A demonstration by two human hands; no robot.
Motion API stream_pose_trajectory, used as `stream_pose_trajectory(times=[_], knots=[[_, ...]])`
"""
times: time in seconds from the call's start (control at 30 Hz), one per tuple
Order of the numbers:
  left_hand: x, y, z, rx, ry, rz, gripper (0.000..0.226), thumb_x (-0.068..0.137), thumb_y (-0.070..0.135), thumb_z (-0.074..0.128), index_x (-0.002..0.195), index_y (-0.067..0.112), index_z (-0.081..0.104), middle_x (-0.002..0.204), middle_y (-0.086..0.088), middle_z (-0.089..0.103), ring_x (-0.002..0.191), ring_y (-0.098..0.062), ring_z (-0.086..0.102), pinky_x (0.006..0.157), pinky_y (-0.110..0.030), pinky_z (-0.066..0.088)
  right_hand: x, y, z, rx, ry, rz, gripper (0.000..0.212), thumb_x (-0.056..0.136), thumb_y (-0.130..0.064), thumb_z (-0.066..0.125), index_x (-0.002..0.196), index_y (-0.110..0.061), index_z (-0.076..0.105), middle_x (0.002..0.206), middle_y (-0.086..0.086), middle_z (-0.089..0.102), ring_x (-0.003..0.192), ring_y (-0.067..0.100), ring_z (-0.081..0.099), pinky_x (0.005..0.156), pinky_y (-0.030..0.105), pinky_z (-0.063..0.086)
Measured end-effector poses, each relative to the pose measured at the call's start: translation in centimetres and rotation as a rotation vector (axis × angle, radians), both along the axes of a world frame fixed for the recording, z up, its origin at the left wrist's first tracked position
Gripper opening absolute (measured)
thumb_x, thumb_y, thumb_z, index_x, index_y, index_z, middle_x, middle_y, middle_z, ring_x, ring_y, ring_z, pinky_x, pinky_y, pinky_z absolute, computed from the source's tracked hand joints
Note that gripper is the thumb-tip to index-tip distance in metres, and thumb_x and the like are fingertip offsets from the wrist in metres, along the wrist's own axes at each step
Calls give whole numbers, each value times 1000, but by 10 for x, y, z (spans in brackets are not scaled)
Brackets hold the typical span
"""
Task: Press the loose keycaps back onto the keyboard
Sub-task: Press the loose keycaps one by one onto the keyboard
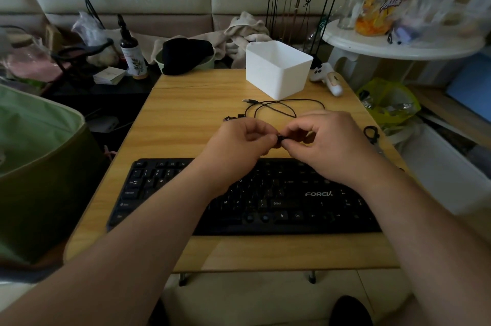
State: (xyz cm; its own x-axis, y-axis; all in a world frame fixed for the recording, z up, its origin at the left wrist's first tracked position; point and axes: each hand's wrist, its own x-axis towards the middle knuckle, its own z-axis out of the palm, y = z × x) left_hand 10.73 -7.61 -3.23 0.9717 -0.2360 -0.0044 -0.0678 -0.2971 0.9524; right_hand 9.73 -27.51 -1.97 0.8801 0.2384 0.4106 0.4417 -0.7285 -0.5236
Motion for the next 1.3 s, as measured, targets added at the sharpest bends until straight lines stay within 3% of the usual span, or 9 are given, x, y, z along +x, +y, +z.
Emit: stream_pose_trajectory(times=[0.1, 0.17, 0.27, 0.33, 0.47, 0.67, 0.87, 1.07, 1.3], knots=[[-1, 4, -4, 511, -291, -30, 12, 100, 32, 64, 106, 36, 74, 93, 21, 70, 86, 3, 60, 66, -9, 39, 1, -7, 0, -149, 208, -15, 9, 87, -29, 79, 93, -36, 78, 92, -18, 68, 88, -2, 61, 70, 20, 46], [0, 5, -8, 651, -367, -50, 16, 99, 32, 63, 108, 35, 76, 99, 19, 70, 88, -1, 57, 69, -9, 39, 0, -9, 1, -269, 304, -32, 7, 89, -34, 77, 92, -40, 75, 93, -19, 66, 88, -3, 58, 66, 18, 41], [0, 4, -11, 699, -337, -49, 15, 97, 35, 65, 104, 34, 78, 101, 14, 72, 96, -9, 60, 86, -29, 53, 2, -8, 1, -312, 385, -61, 7, 89, -34, 78, 92, -39, 76, 91, -20, 66, 84, -5, 58, 65, 16, 42], [0, 4, -11, 726, -340, -39, 15, 95, 36, 65, 101, 34, 78, 99, 13, 71, 97, -11, 61, 88, -35, 55, 4, -6, 1, -322, 421, -74, 8, 88, -33, 78, 93, -38, 77, 89, -20, 67, 83, -5, 58, 64, 17, 43], [1, 3, -10, 734, -312, -34, 15, 95, 37, 65, 101, 35, 78, 98, 14, 69, 97, -11, 61, 87, -36, 56, 6, -1, 2, -338, 476, -82, 9, 89, -31, 77, 95, -37, 77, 90, -21, 65, 84, -4, 58, 62, 16, 41], [-1, 1, -11, 736, -320, -44, 15, 96, 37, 65, 104, 36, 78, 102, 12, 69, 98, -11, 62, 86, -33, 55, 13, 6, 5, -274, 536, -134, 8, 83, -24, 82, 80, -31, 78, 82, -15, 72, 81, 4, 66, 64, 22, 47], [-2, -7, -16, 719, -373, -54, 21, 95, 38, 62, 110, 43, 77, 105, 9, 70, 104, -18, 61, 91, -42, 55, 15, 13, 20, -457, 554, -100, 13, 84, -20, 79, 81, -32, 77, 84, -14, 71, 82, 9, 66, 71, 27, 55], [3, -12, -23, 791, -411, -102, 42, 84, 50, 43, 112, 51, 74, 109, 10, 71, 112, -22, 58, 99, -49, 49, 13, 20, 22, -486, 541, -116, 19, 84, -15, 74, 76, -31, 77, 81, -11, 70, 80, 11, 66, 67, 28, 57], [-2, -14, -23, 831, -465, -101, 28, 95, 40, 55, 112, 48, 75, 109, 8, 68, 115, -22, 55, 99, -44, 44, 14, 23, 21, -417, 560, -154, 26, 85, -7, 64, 74, -27, 76, 82, -8, 68, 78, 11, 63, 59, 24, 47]])
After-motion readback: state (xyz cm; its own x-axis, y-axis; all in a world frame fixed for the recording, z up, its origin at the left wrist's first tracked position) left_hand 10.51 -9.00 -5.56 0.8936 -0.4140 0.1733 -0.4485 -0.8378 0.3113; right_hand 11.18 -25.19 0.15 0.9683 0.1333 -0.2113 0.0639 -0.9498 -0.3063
